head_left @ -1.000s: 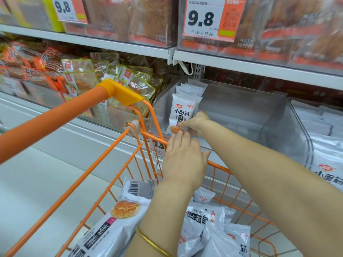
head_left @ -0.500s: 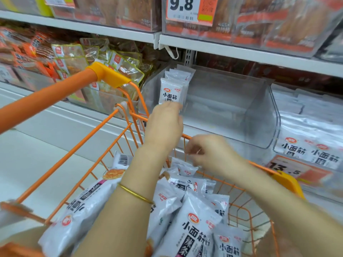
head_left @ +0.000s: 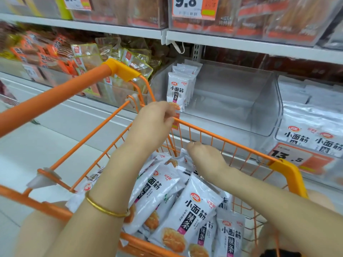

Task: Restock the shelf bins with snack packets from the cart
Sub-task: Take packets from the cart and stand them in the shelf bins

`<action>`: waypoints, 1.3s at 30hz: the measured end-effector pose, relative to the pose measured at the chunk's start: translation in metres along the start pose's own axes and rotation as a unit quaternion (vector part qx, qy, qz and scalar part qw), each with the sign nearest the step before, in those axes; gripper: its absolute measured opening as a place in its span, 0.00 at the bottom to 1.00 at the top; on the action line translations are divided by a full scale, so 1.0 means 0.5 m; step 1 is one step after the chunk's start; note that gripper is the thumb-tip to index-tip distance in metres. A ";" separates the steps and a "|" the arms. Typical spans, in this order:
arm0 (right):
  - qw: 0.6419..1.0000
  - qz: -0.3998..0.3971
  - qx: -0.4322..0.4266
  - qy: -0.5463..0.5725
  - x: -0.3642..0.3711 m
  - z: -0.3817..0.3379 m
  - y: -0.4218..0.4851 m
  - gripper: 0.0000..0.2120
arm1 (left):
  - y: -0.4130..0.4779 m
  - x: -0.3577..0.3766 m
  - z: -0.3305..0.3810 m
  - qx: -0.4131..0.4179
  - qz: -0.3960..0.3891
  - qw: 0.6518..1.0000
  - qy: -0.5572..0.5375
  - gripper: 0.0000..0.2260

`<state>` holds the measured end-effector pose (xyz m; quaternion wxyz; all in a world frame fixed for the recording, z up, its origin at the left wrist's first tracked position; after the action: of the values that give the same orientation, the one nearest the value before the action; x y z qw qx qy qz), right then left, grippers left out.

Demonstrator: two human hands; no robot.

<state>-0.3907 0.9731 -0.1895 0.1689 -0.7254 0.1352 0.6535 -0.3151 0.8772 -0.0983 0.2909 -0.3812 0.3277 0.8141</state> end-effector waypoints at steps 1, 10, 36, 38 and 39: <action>1.000 0.002 -0.001 0.007 -0.003 0.000 0.000 0.17 | -0.007 0.006 -0.001 0.000 -0.004 1.000 -0.012 0.07; 0.987 0.129 -0.028 0.097 -0.212 0.040 -0.023 0.14 | -0.024 0.054 0.017 -0.001 -0.116 0.980 -0.159 0.19; 0.830 0.087 0.188 0.518 -0.089 0.123 0.303 0.08 | 0.057 0.079 -0.040 -0.001 -0.019 0.989 0.144 0.13; 0.839 0.091 0.210 0.493 -0.076 0.121 0.325 0.08 | 0.059 0.082 -0.043 0.001 -0.016 0.990 0.141 0.13; 0.844 0.097 0.219 0.479 -0.075 0.121 0.333 0.08 | 0.060 0.082 -0.044 0.001 -0.015 0.990 0.137 0.13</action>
<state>-0.5186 0.8467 -0.1689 0.1730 -0.8756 0.4086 0.1910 -0.3495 0.8513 -0.1329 0.2554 -0.4941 0.3595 0.7493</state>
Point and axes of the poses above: each hand's wrist, its own y-axis towards the middle knuckle, its own x-axis out of the palm, z = x × y, the point moved 7 cm from there along y, towards the middle knuckle, and after that the axes turned 5 degrees about y, right-handed, at the moved point
